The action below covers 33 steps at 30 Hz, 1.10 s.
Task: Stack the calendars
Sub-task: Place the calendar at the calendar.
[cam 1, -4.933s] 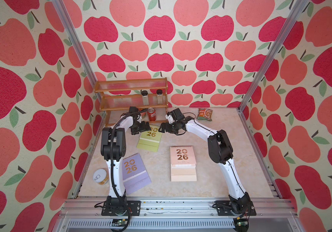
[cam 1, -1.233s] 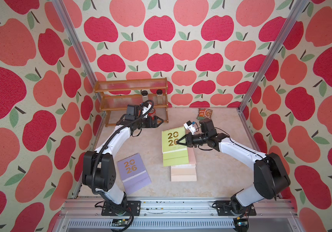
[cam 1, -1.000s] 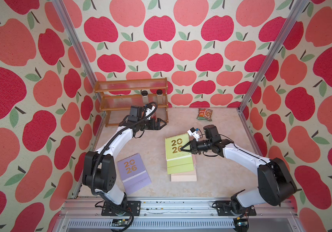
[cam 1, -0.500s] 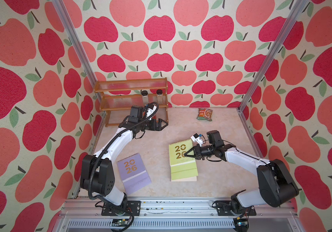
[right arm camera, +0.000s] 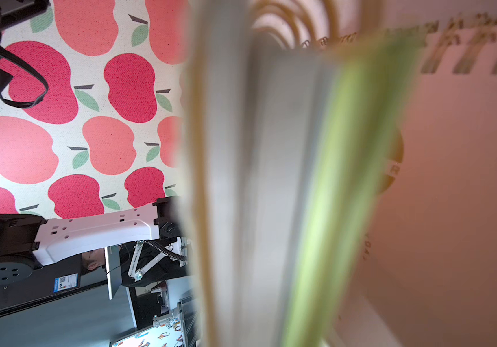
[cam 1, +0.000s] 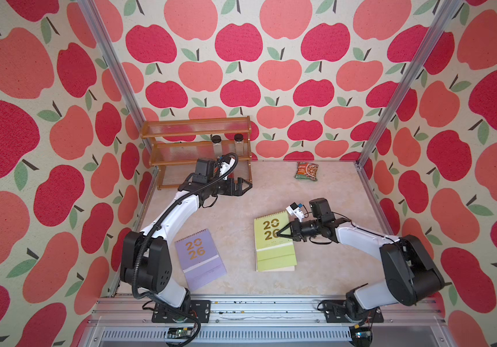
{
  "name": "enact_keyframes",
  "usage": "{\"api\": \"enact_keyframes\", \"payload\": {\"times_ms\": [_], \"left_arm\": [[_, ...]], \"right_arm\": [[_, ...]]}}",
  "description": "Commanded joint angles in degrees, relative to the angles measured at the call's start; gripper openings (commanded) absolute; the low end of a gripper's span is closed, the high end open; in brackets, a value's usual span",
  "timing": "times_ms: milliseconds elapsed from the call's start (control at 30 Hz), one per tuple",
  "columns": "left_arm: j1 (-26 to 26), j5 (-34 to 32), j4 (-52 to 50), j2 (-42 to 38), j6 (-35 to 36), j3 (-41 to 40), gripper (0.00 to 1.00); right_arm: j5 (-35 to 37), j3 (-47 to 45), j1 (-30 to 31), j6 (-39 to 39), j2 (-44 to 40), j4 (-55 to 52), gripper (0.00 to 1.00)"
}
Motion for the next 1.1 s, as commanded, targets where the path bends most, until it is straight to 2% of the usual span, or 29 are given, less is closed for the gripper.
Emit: {"api": "enact_keyframes", "payload": {"times_ms": [0, 367, 433, 667, 867, 1067], "left_arm": [[-0.4, 0.1, -1.0, 0.3, 1.5, 0.3, 1.0], [-0.6, 0.2, -1.5, 1.1, 1.7, 0.7, 1.0], [-0.6, 0.3, -1.6, 1.2, 1.6, 0.8, 1.0], [-0.7, 0.4, -2.2, 1.5, 1.9, 0.8, 1.0], [-0.8, 0.3, -2.6, 1.4, 2.2, 0.5, 1.0], [-0.9, 0.3, -2.8, 1.3, 2.3, 0.3, 1.0]], "right_arm": [[-0.1, -0.1, -0.4, -1.9, 0.7, 1.6, 0.0], [6.4, -0.1, -0.4, -3.8, 1.0, -2.5, 0.01], [8.4, 0.3, -0.4, -4.6, 0.4, -4.6, 0.05], [18.1, 3.5, 0.0, -8.4, -2.9, -15.8, 0.34], [24.8, 6.1, 0.6, -9.9, -4.9, -23.1, 0.48], [33.3, 9.9, 3.0, -12.0, -5.1, -31.0, 0.53]]}}
